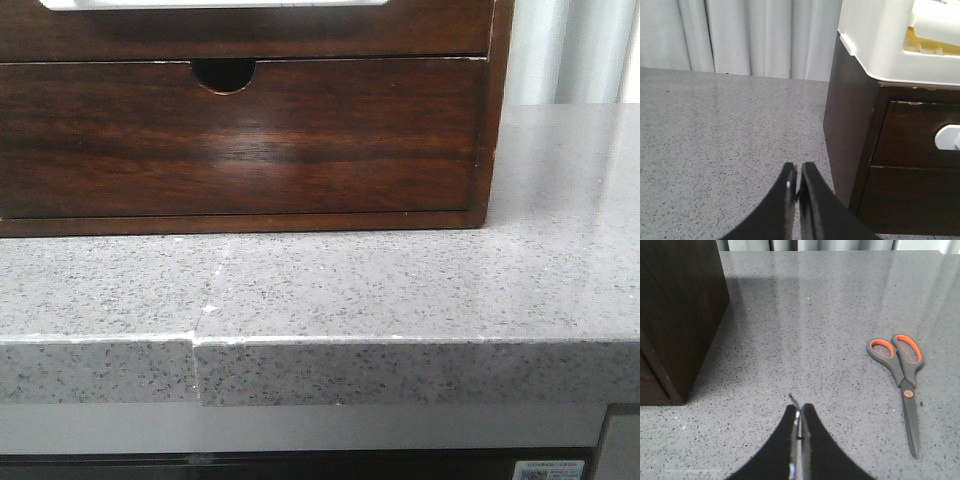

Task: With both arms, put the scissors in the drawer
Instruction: 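Move the left gripper to the white drawer handle and grasp it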

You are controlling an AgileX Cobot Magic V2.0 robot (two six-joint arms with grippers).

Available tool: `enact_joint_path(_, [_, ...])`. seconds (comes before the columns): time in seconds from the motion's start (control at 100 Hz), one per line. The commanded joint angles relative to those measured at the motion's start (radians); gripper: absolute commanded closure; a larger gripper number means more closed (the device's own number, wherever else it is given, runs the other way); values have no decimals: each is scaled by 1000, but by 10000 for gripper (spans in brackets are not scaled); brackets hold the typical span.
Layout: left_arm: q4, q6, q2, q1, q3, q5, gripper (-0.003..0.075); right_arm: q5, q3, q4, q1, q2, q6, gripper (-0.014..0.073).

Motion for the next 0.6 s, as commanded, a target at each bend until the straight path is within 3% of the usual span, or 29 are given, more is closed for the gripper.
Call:
enact_joint_path(0.0, [-7,-5,15,0,-32,-76,740,-77,-37,-10,-3,13,-13,662])
enact_joint_path(0.08, [-5,-5,15,0,-32,-80,728,-78,-37,-10,-3,13,-13,651])
enact_joint_path(0.14, [-3,-5,15,0,-32,-82,660,-84,-37,-10,-3,13,-13,593])
enact_joint_path(0.18, [12,-5,15,0,-32,-82,595,-95,-37,-10,-3,13,-13,512])
enact_joint_path(0.3, [12,-5,15,0,-32,-84,300,-100,-37,-10,-3,13,-13,200])
enact_joint_path(0.37, [12,-5,15,0,-32,-84,195,-100,-37,-10,-3,13,-13,66])
enact_joint_path(0.43, [12,-5,15,0,-32,-84,174,-100,-37,-10,-3,13,-13,15])
enact_joint_path(0.59, [12,-5,15,0,-32,-84,174,-98,-37,-10,-3,13,-13,11])
